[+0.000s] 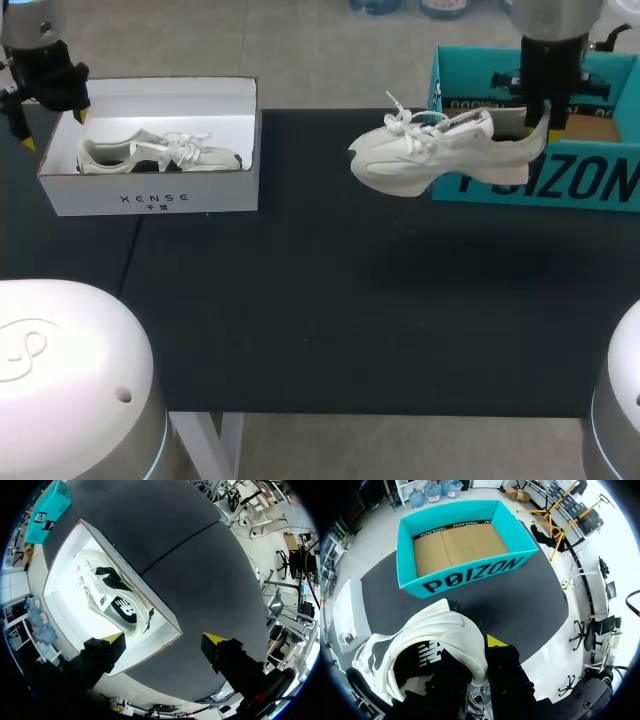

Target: Take the shoe out of the shoebox, open the shoe tongue, remove and reinsert the insole, then place the shoe into the shoebox

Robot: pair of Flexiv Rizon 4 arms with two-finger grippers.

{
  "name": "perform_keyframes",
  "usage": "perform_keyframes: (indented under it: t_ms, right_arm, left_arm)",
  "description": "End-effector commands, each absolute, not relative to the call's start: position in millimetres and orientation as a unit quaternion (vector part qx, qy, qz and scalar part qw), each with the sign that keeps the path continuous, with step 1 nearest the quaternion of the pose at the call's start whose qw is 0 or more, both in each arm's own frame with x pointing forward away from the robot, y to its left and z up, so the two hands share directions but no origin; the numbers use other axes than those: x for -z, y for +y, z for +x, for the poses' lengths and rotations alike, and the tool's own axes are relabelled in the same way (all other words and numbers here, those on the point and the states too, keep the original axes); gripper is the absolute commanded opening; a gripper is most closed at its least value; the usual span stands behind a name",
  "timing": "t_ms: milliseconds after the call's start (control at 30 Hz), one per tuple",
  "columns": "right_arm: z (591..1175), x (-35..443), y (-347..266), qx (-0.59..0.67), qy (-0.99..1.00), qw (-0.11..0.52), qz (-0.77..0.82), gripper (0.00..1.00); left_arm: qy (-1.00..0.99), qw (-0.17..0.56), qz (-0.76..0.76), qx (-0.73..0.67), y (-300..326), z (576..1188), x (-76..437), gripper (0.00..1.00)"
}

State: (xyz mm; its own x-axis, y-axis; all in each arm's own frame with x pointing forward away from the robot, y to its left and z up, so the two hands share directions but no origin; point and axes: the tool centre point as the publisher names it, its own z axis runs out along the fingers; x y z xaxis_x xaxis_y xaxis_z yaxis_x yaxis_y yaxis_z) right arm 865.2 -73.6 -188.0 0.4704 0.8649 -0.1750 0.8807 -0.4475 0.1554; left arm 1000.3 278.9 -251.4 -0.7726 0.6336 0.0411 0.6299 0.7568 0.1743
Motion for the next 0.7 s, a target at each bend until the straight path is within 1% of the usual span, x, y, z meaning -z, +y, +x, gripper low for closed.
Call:
perform_keyframes:
  t_ms: [33, 367, 500, 700]
  right_arm:
    - [842, 199, -54, 0.027, 0.505, 0.153, 0.849, 0.0]
    - [808, 235, -4, 0.021, 0.536, 0.157, 0.829, 0.0]
    - [799, 260, 10, 0.041, 0.537, 0.158, 0.827, 0.0]
    - [785, 300, 40, 0.067, 0.534, 0.143, 0.831, 0.0]
  left_arm:
    - [0.937, 0.011, 0.338, -0.089, 280, 1000, 252, 1.0]
    - [0.937, 0.011, 0.338, -0.089, 280, 1000, 252, 1.0]
    - [0.937, 0.011, 0.338, -0.089, 280, 1000, 252, 1.0]
    - [0.937, 0.011, 0.338, -0.089, 280, 1000, 252, 1.0]
